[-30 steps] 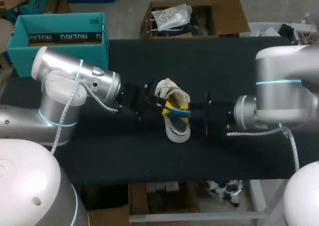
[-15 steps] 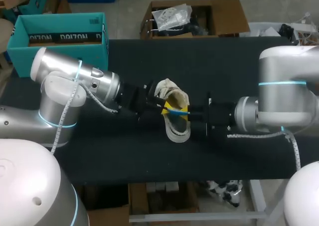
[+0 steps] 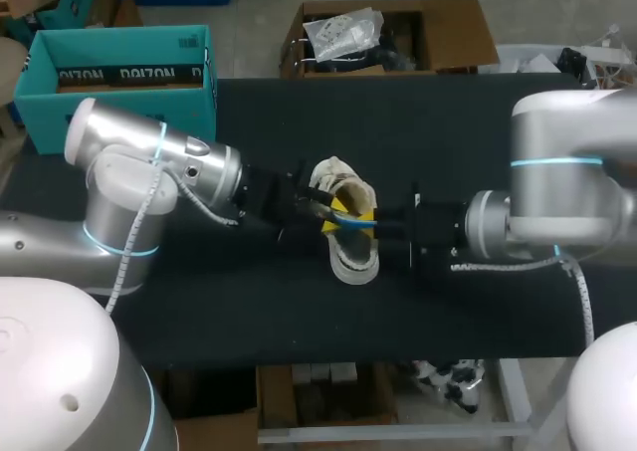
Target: Open the shoe tongue, take the insole out of the shoe, put the insole back into the shoe, and pack the shoe into the shoebox
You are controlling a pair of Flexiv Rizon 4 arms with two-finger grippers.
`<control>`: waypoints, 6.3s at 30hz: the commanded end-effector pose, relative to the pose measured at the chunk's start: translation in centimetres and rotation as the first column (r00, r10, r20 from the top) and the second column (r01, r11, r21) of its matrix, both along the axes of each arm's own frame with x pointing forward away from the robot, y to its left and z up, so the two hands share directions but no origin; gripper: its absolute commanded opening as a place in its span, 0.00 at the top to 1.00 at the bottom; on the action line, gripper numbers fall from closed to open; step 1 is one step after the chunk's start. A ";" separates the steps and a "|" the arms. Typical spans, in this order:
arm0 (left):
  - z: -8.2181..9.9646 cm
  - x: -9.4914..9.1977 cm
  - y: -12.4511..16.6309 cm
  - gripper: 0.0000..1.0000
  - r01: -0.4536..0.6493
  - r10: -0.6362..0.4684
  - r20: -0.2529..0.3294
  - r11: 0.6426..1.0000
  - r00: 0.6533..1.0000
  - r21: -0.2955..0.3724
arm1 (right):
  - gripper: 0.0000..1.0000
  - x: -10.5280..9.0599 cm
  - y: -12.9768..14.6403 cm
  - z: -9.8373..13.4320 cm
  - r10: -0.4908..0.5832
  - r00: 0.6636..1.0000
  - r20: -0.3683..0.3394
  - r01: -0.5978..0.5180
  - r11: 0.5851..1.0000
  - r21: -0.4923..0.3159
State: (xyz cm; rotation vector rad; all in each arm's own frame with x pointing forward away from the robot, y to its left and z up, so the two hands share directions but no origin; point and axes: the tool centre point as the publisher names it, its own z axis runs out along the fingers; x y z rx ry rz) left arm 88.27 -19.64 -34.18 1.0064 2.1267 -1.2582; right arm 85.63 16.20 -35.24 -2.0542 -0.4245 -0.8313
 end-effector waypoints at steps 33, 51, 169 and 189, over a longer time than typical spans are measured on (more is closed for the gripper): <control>-0.1 -0.9 0.0 1.00 0.013 -0.012 0.021 1.000 1.000 -0.012 | 1.00 -2.7 1.4 2.2 -0.029 0.997 0.067 0.032 0.998 -0.048; 0.1 -0.3 0.9 0.17 -0.010 0.010 -0.024 1.000 1.000 -0.019 | 1.00 -0.6 1.1 0.2 -0.030 0.999 0.013 0.031 0.993 -0.110; 10.2 -0.7 13.9 0.00 -0.493 0.518 -0.185 0.854 0.835 0.167 | 0.00 -2.0 -2.9 3.1 0.531 0.843 0.084 -0.534 0.807 0.252; 10.4 -0.8 13.0 0.00 -0.520 0.557 -0.207 0.828 0.804 0.210 | 0.00 -1.7 -4.1 3.4 0.578 0.808 0.113 -0.583 0.756 0.297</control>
